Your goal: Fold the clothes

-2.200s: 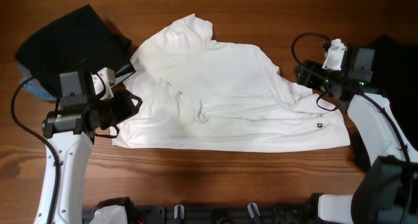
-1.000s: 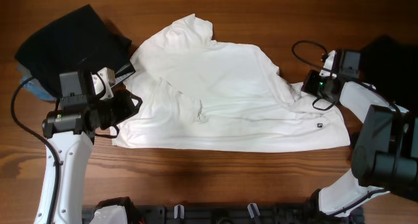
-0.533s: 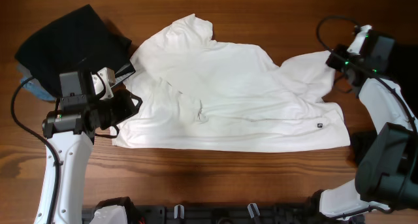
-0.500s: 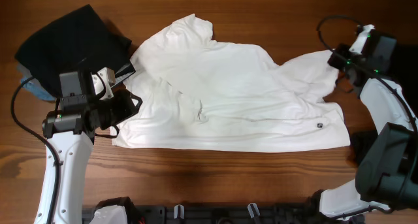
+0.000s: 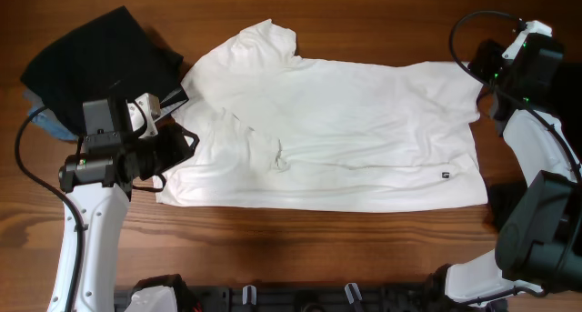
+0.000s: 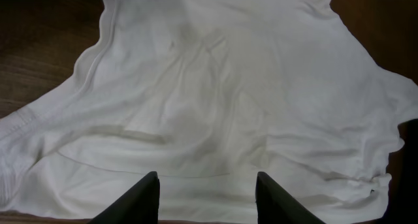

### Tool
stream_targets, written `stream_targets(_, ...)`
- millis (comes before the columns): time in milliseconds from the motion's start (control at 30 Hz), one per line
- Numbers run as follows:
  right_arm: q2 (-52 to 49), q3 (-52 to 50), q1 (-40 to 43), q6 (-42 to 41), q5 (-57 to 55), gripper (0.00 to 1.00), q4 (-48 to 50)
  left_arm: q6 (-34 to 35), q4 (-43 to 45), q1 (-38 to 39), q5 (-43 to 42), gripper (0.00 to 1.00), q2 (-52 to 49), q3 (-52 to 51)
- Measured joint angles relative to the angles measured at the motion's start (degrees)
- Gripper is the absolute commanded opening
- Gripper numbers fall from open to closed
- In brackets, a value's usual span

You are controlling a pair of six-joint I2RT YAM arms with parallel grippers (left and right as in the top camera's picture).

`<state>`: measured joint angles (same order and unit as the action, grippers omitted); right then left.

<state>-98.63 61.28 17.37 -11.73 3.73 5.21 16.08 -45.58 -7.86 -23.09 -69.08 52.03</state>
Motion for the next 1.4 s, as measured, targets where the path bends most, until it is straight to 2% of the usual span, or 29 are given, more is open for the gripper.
stream_targets(100,0.0,0.0,0.0,0.2,-0.2,0.7,-1.0,0.0,0.0,0.0,0.0,0.47,0.0,0.0)
stream_targets(167,0.0,0.1,0.1,0.0,-0.2,0.66,-5.3,0.0,0.2,0.0,0.0,0.46,0.0,0.0)
stream_targets(267,0.1,0.5,0.1,-2.4,0.5,0.4,-17.1,-1.0,0.2,0.0,0.0,0.43,0.0,0.0)
stream_targets(367,0.1,-0.2,0.1,-5.4,1.0,0.17,-24.0,-1.9,0.9,0.0,0.0,0.28,0.0,0.0)
stream_targets(433,0.1,-0.7,0.1,-6.3,0.9,0.12,-23.7,-2.3,2.3,0.0,0.0,0.25,0.0,0.0)
stream_targets(633,-1.3,-1.3,0.2,-4.2,5.8,0.07,-15.0,-2.8,5.5,0.1,0.0,0.25,0.0,0.0)
stream_targets(700,-3.2,-1.3,0.2,-3.6,7.9,0.04,-13.5,-2.8,5.6,0.4,0.0,0.25,0.0,0.0)
stream_targets(867,-10.1,-1.3,0.2,-3.9,11.5,0.04,-12.0,-2.9,5.6,2.1,0.0,0.26,0.0,0.0)
stream_targets(1100,-16.1,-1.1,0.4,-10.6,15.1,0.04,-4.4,-3.0,5.6,3.6,0.1,0.28,0.0,0.0)
stream_targets(1200,-19.9,0.3,0.3,-16.2,18.0,0.04,3.2,-3.0,5.6,3.6,0.3,0.32,0.0,0.0)
stream_targets(1333,-21.9,1.1,0.2,-18.7,19.8,0.04,7.5,-3.0,5.6,3.7,0.3,0.38,0.0,0.0)
stream_targets(1400,-21.9,1.5,0.2,-18.6,20.4,0.12,7.0,-3.0,5.6,3.6,0.4,0.42,0.0,0.0)
